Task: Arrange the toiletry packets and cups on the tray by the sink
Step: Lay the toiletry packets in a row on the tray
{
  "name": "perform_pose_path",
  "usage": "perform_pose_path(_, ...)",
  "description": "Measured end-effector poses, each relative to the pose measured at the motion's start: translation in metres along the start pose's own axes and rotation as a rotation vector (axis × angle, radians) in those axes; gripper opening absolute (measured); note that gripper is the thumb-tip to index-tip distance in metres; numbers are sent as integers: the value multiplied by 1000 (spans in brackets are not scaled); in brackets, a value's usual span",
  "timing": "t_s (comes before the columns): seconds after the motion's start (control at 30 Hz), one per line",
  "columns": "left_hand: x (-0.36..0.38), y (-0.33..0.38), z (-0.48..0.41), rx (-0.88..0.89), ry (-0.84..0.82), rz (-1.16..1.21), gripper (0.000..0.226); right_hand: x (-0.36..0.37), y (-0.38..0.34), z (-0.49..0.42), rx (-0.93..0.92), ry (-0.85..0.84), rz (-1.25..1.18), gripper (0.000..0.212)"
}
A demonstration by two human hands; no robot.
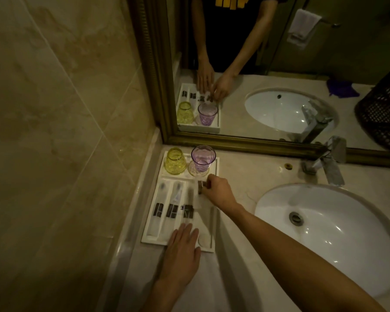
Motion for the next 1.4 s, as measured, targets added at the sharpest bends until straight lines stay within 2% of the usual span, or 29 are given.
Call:
perform_pose_path(0.1,-1,0,0,1,3,5,56,15,15,5,118,-42,46,7)
perform_pose_path(0.2,0,-1,0,3,-2,-4,56,24,17,11,28,-55,283,18)
perform_pose_path(0.33,0,0,0,4,1,-3,56,15,5,16,-155,29,508,25)
perform_pose_path(0.43,1,1,0,2,-1,-17,57,33,-2,22,-288,-92,540,32)
perform_pose_path(0.6,0,2,-1,-4,-2,-23,56,42,4,17,-327,-251,581,36)
perform_pose_path(0.7,0,3,-1,-9,-4,-20,55,32,10,13,-344,-296,550,55)
perform_pose_path(0.83,0,2,1,-9,11,-3,56,27,14,19,-301,-207,528,77)
perform_pose_path(1.0,1,2,2,-16,4,-6,56,42,20,28,-293,-289,655,96)
perform_pose_path(1.13,0,0,4,-23,12,-30,56,33,15,29,-292,-204,670,95)
perform_pose_path(1.23,-6,-8,6,-74,48,-64,57,18,15,30,-286,-58,636,70)
perform_pose_path(1.3,-12,-15,8,-109,82,-80,56,18,20,30,-282,-64,662,57)
perform_pose_path(1.4,-12,-23,9,-149,73,-115,56,24,25,28,-228,-141,671,62)
Point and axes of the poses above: each hand's wrist, its own z-axis away from the middle knuckle, its own x-axis out of the palm, y = z × x, the point moved 8 cm from there along -z, towards the middle knuckle, and after that the axes turned 5 degrees about -x, right-handed, at the moved point
